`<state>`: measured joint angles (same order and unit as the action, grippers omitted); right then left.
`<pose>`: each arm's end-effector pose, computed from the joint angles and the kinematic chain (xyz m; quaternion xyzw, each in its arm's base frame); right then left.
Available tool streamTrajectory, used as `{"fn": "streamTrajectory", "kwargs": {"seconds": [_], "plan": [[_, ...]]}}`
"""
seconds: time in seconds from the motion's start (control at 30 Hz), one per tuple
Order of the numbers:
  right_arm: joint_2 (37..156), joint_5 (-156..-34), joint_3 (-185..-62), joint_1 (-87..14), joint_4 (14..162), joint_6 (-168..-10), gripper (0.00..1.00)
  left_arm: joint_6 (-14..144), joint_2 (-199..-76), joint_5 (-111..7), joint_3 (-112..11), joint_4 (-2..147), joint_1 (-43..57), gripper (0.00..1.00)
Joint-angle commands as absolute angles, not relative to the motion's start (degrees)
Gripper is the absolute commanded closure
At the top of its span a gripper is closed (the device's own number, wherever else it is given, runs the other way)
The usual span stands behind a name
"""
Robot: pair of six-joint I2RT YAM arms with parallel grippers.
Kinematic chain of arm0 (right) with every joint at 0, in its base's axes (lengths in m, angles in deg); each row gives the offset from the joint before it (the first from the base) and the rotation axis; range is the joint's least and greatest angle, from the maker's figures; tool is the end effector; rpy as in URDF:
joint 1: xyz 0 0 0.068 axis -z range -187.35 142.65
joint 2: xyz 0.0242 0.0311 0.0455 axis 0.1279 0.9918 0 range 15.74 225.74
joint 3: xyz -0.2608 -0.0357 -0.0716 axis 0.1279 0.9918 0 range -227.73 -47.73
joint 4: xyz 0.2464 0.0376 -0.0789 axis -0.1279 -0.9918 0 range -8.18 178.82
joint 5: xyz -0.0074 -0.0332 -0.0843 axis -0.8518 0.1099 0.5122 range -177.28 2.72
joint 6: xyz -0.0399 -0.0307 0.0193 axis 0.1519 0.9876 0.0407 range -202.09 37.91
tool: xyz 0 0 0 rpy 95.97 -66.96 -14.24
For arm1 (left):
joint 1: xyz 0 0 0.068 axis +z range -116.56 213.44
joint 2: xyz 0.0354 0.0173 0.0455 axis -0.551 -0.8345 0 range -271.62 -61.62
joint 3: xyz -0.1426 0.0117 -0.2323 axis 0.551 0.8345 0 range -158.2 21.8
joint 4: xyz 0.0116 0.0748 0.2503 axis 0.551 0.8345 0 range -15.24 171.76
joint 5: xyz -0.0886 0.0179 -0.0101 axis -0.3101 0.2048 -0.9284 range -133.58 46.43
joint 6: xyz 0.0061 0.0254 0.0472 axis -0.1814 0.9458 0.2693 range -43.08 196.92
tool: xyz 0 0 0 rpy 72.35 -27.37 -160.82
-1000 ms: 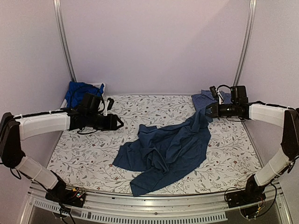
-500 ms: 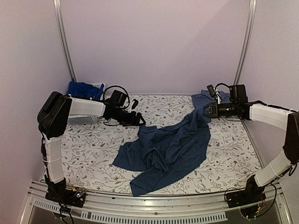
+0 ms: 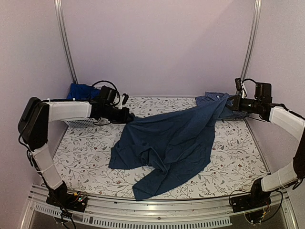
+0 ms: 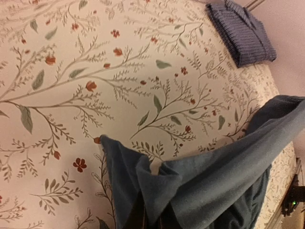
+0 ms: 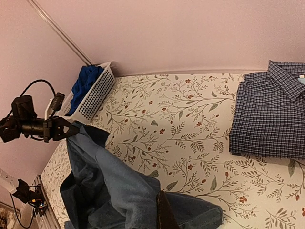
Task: Fold and stack the mixed laundry pile
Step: Adjust the crumpled T-shirt at the center of the board.
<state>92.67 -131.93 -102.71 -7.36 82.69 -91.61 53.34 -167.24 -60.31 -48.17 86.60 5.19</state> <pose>0.2976 0.0252 0.2880 -0.1290 0.8067 0.3641 0.4472 0.3460 -0.1974 0.1940 0.0903 0.9191 -0.2787 0.2634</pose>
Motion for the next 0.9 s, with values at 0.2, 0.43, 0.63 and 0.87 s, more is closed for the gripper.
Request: {"fn": "streamTrajectory", "kwargs": {"seconds": [0.2, 0.43, 0.63, 0.87], "plan": [[86.3, -132.5, -114.4, -0.1, 79.5, -96.0, 1.00, 54.0, -143.6, -48.8, -43.5, 92.3, -1.4, 0.97], [87.9, -144.4, -112.2, -6.6, 79.1, -96.3, 1.00, 41.6, -139.3, -38.5, -29.4, 96.1, -8.4, 0.82], [88.6, -143.4, -98.2, -26.0, 82.2, -95.9, 1.00, 39.3, -132.3, -42.5, -17.8, 89.4, -4.5, 0.37], [88.2, -142.7, -85.5, -33.6, 88.2, -101.1, 1.00, 47.1, -137.5, -51.5, -23.5, 87.1, 1.2, 0.35]]}}
